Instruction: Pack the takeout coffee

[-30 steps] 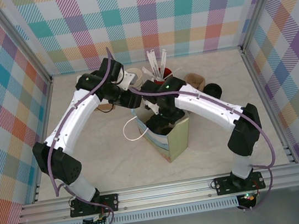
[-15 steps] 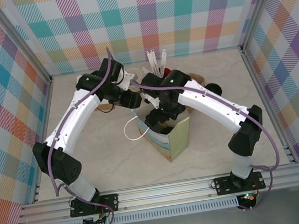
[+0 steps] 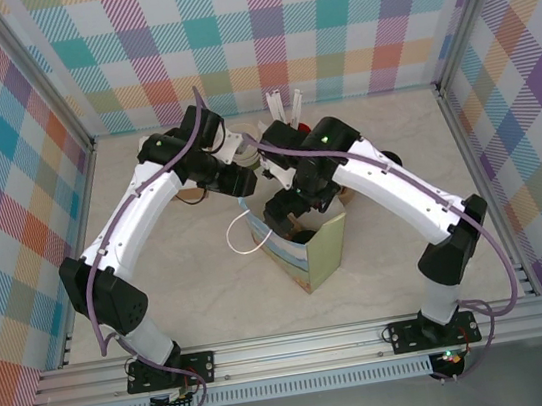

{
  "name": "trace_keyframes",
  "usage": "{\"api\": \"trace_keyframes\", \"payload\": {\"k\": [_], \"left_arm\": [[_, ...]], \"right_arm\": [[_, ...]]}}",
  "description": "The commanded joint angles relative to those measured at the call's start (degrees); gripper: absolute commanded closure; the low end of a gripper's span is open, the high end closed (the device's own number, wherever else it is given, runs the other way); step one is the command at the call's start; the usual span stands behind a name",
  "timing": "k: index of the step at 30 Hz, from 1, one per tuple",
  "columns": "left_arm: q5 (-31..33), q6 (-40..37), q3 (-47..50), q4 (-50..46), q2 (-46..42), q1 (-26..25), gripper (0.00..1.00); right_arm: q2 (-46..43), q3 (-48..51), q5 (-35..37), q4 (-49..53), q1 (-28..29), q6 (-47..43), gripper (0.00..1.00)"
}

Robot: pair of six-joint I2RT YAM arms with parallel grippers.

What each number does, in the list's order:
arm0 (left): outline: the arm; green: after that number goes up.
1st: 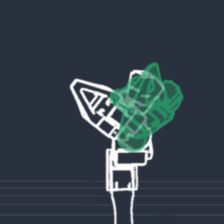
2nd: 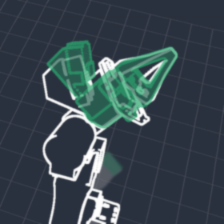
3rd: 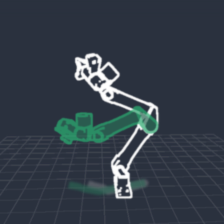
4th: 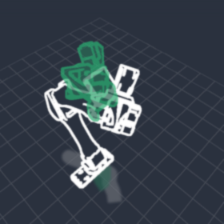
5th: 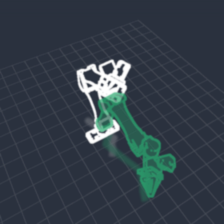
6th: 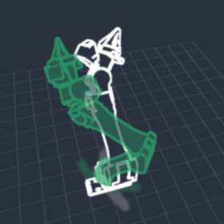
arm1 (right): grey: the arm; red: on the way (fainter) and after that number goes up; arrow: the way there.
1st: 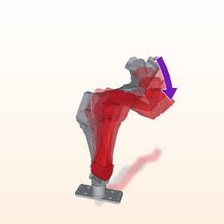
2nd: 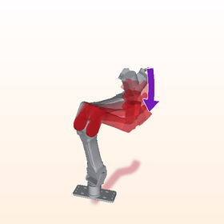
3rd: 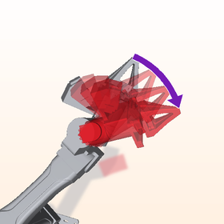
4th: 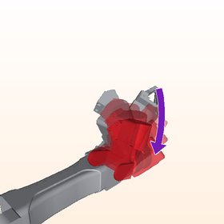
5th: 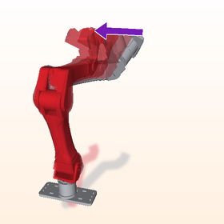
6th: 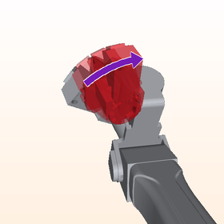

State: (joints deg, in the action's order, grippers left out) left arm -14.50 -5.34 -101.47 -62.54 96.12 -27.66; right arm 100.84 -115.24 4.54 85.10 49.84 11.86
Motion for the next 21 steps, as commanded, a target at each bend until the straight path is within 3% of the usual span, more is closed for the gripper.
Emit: {"api": "trace_keyframes", "payload": {"k": [1,21], "left_arm": [[-0.51,0.32,0.35,0.29,-1.28,0.18,0.46],[-0.88,0.22,0.05,0.30,-1.03,0.18,0.45]], "right_arm": [[-2.83,-2.44,-0.45,2.09,-0.08,-0.36,0.00],[-8.34,-7.43,-3.91,2.79,-1.28,0.80,0.01]]}}
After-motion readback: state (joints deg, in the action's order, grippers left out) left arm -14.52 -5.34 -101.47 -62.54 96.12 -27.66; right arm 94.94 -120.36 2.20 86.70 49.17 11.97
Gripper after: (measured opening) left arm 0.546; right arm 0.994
